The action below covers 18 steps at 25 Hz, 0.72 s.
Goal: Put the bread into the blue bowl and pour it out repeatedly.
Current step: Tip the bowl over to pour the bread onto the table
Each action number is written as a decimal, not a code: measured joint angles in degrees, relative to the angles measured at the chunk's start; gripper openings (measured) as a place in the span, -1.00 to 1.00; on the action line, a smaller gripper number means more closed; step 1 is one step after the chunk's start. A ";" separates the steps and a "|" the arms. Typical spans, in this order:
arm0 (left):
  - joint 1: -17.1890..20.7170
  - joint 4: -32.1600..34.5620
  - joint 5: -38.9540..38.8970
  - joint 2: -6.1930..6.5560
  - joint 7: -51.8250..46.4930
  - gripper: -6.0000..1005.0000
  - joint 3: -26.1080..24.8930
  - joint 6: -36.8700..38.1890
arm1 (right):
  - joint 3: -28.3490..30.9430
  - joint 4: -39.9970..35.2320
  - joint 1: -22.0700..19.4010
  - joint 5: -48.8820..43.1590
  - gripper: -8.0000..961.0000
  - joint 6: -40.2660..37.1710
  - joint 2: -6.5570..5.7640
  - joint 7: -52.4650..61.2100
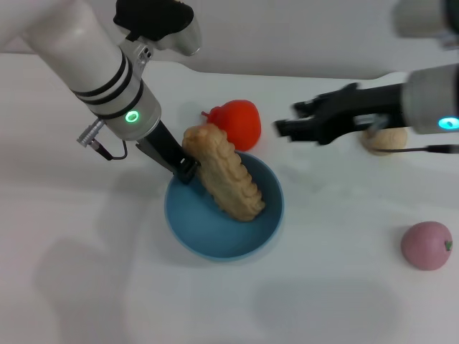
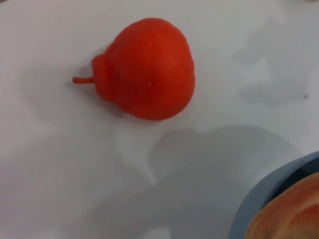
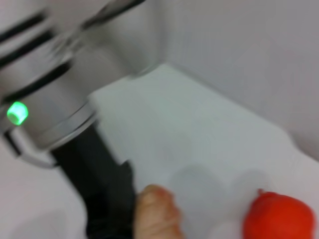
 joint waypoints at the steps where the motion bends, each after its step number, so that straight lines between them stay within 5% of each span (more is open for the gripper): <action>1: 0.35 0.03 -0.10 -0.09 0.11 -0.97 0.18 -0.54 | 1.84 -0.81 -1.33 0.00 0.02 -0.24 -0.03 1.06; 12: 4.15 4.04 -4.32 -0.32 3.17 -0.96 1.99 -1.00 | 15.78 5.88 -10.44 3.33 0.02 -8.16 -0.39 6.41; 18: 8.10 8.63 -7.56 -0.42 3.26 -0.96 6.21 -3.39 | 17.84 6.98 -13.87 3.25 0.02 -12.85 -0.22 6.30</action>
